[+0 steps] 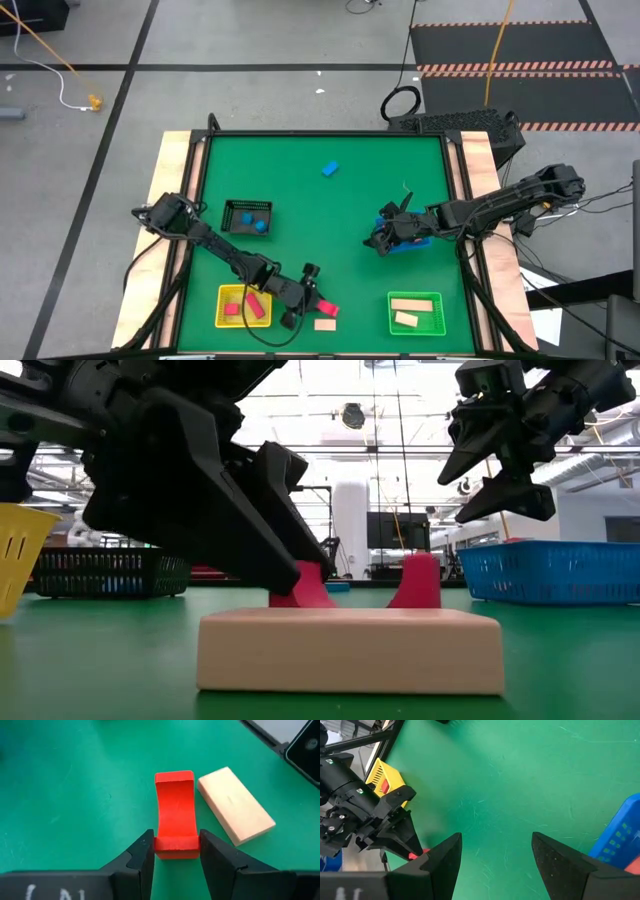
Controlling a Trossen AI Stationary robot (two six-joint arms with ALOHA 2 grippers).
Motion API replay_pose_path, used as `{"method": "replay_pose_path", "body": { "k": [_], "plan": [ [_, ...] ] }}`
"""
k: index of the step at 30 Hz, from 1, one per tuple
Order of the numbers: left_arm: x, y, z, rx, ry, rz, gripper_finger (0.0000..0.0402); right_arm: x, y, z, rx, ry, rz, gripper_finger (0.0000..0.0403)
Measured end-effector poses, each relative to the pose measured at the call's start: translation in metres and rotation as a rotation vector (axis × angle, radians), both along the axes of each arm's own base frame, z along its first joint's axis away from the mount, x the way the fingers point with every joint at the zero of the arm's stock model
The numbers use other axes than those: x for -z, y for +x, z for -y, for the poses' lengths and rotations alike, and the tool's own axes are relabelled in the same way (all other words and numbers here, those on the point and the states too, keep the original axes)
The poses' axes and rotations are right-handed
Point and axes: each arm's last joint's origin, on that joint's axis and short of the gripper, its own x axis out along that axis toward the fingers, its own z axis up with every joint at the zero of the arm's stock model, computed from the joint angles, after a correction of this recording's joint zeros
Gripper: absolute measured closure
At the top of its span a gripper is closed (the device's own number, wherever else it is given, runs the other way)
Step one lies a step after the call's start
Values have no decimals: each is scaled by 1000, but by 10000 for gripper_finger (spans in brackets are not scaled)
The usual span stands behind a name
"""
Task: Sort & place blocks by color
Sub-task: Put the red block into the yellow bin
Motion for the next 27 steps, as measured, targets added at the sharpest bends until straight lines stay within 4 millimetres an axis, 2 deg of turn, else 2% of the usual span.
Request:
{"method": "replay_pose_path", "body": {
  "k": [6,11,14,18,22,27],
  "plan": [
    [-13,2,-1,-8,-12,67,273,0,0,0,0,0,0,170],
    [-37,-2,-7,-52,-6,99,273,0,0,0,1,0,0,170],
    [-55,-11,-9,-77,-35,73,273,0,0,0,6,6,1,170],
    [-84,-33,-6,-105,-108,24,270,-4,3,-2,6,23,54,170],
    [-105,-65,4,-88,-139,-60,257,-15,10,-7,-34,19,188,170],
    [-116,-105,14,-117,-149,-207,272,-30,15,-13,-85,-8,357,170]
  ]
}}
